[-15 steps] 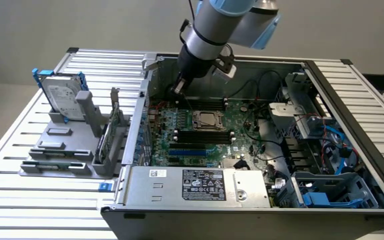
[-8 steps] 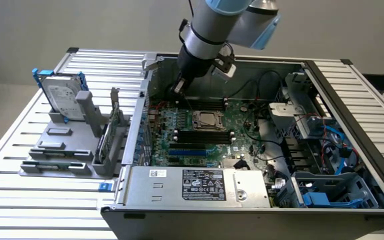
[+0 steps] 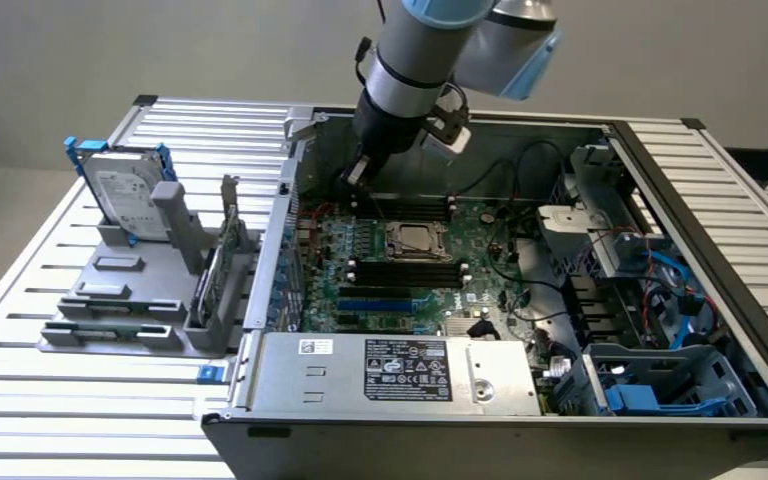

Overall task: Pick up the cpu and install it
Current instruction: 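Install the first cpu locking lever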

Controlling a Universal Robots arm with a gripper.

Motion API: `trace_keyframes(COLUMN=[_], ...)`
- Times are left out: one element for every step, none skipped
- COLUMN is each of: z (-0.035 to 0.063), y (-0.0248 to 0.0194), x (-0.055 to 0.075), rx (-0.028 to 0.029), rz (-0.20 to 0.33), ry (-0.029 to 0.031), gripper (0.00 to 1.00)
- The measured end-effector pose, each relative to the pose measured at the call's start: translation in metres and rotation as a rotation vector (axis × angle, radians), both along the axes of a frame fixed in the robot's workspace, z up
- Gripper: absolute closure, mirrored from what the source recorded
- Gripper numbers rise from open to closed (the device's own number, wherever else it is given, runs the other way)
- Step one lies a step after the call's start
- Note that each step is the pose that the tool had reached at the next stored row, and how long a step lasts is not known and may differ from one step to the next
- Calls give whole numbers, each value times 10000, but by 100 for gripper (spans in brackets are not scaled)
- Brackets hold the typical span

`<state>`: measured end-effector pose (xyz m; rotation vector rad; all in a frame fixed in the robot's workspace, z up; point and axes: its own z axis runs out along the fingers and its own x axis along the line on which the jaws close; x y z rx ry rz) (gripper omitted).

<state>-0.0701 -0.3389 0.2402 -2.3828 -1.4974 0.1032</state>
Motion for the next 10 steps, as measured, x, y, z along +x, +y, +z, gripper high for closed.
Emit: trace_keyframes(z=[1, 1, 1, 1, 0, 1, 1, 0, 1, 1], y=[2, 3, 6, 9, 11, 14, 16, 19, 23, 27], x=[-4, -6, -7, -7, -8, -8, -8, -8, -8, -8], rx=[-1, -2, -2, -1, 0, -1, 1, 3, 4, 4], rz=[-67, -128, -189, -248, -303, -356, -404, -450, -494, -532], ry=[-25, -56, -100, -153, -212, -280, -359, -454, -559, -665], gripper=[89, 89, 89, 89, 89, 89, 89, 89, 89, 89])
